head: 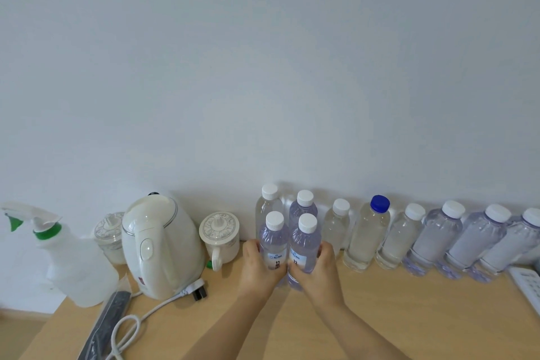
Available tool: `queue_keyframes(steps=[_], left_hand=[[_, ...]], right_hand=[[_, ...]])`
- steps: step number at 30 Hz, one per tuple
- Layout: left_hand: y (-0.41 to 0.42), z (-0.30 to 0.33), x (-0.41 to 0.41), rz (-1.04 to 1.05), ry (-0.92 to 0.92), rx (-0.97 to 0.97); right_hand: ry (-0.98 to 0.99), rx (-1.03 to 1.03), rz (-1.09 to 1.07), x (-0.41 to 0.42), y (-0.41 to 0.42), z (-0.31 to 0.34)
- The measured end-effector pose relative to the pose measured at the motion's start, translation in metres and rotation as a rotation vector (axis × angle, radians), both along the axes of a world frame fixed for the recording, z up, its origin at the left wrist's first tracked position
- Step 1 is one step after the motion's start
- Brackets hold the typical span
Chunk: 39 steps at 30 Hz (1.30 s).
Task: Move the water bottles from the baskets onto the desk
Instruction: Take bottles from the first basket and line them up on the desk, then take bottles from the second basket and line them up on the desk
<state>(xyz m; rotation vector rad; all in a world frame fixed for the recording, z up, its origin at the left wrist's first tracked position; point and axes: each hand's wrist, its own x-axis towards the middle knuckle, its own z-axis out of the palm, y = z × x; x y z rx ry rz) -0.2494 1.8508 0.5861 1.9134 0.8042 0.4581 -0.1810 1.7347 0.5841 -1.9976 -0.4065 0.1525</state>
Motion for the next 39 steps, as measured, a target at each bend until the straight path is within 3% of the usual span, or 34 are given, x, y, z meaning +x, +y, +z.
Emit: queue_keyframes(steps=[8,15,20,24,29,39], left_hand=[[-0.014,0.022,-0.010,-0.050,0.177,0.201],[-0.037,0.055,-0.051,0.183,0.178,0.522],[-0.062,0.074,-0.094,0.139,0.331,0.661],[-0.094,0.080,-0.142,0.178,0.488,0.679],[-0.146,0.080,-0.215,0.315,0.581,0.559],[-0.235,0.083,-0.374,0.675,0.692,0.436]], right_hand=[[-0.157,-0.102,0.060,-0.008,-0.013,0.025],[-0.666,-0.209,0.118,-0.015,-0.039,0.051],[-0.876,-0.412,0.350,-0.029,-0.059,0.071],[-0.795,-0.452,0.615,-0.061,-0.077,0.080],[-0.732,-0.606,0.881,-0.121,-0.096,0.091],[-0.714,-0.521,1.215,-0.267,-0.120,0.100]])
